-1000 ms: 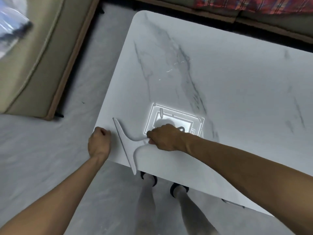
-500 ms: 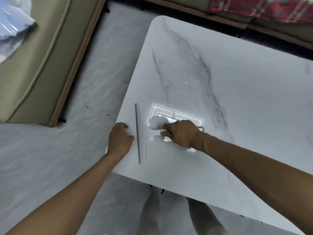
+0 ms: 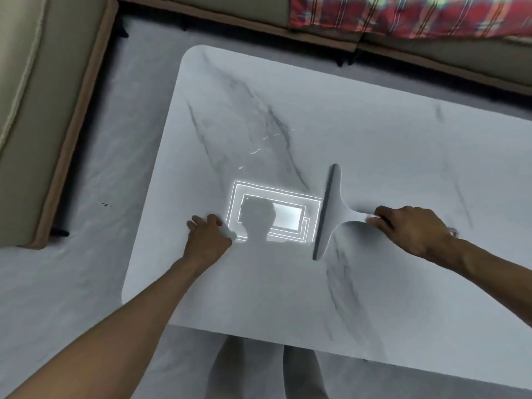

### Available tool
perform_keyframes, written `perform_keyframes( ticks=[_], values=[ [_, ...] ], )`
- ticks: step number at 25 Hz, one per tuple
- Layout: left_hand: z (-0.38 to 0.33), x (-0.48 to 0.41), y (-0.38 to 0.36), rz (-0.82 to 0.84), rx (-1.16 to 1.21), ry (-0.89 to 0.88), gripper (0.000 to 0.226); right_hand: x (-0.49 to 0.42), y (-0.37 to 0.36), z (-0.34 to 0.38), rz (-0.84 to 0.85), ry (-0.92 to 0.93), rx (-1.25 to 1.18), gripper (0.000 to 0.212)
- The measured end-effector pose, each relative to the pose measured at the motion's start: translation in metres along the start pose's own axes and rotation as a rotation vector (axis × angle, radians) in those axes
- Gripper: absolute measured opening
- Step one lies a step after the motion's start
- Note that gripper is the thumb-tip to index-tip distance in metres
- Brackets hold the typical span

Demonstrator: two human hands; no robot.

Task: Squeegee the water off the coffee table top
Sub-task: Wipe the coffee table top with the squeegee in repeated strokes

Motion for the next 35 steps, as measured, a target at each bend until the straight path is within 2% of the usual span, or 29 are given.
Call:
perform_keyframes(
  ticks=[2, 5, 10, 13, 16, 20, 22, 27, 29, 32, 34, 35],
  values=[
    [0.002, 0.001, 0.009, -0.053, 0.070, 0.041, 0.037, -0.007, 0.011, 0.030, -0.042, 0.111, -0.019, 0.051],
    [0.020, 0.013, 0.036, -0.260, 0.255, 0.163, 0.022, -0.032, 0.017, 0.120, -0.012, 0.367, -0.055, 0.046],
    [0.085, 0.025, 0.075, -0.473, 0.465, 0.357, 0.023, -0.073, 0.005, 0.299, 0.070, 0.717, 0.013, 0.045],
    [0.113, 0.028, 0.091, -0.509, 0.497, 0.373, 0.025, -0.081, -0.006, 0.362, 0.074, 0.805, 0.025, 0.045],
    [0.126, 0.026, 0.095, -0.487, 0.491, 0.393, 0.030, -0.095, -0.007, 0.380, 0.020, 0.760, 0.002, 0.045],
    [0.108, 0.013, 0.087, -0.381, 0.474, 0.322, 0.029, -0.124, 0.008, 0.332, -0.018, 0.573, -0.099, 0.041],
    [0.081, 0.004, 0.080, -0.324, 0.422, 0.238, 0.034, -0.134, 0.017, 0.273, -0.046, 0.439, -0.151, 0.041],
    [-0.002, -0.025, 0.056, -0.221, 0.368, 0.081, 0.064, -0.103, 0.014, 0.113, -0.027, 0.119, -0.215, 0.041],
    [-0.027, -0.031, 0.050, -0.255, 0.178, 0.044, 0.076, -0.077, 0.008, 0.067, -0.019, 0.004, -0.196, 0.042],
    [-0.054, -0.042, 0.053, -0.375, -0.164, 0.019, 0.110, -0.040, 0.016, 0.017, -0.057, -0.154, -0.246, 0.057],
    [-0.065, -0.055, 0.059, -0.393, -0.238, 0.009, 0.128, -0.044, 0.036, 0.010, -0.110, -0.199, -0.356, 0.063],
    [-0.068, -0.063, 0.062, -0.376, -0.253, 0.009, 0.134, -0.059, 0.050, 0.014, -0.153, -0.203, -0.433, 0.059]
  ],
)
Point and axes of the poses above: each hand's wrist, its own x-axis away from the middle knuckle, its own y-axis out of the back of the hand, z = x × y, the point moved 8 cm from there along -x, towards the middle knuckle, and after that the axes turned 4 degrees about y, right-handed, at the moved point
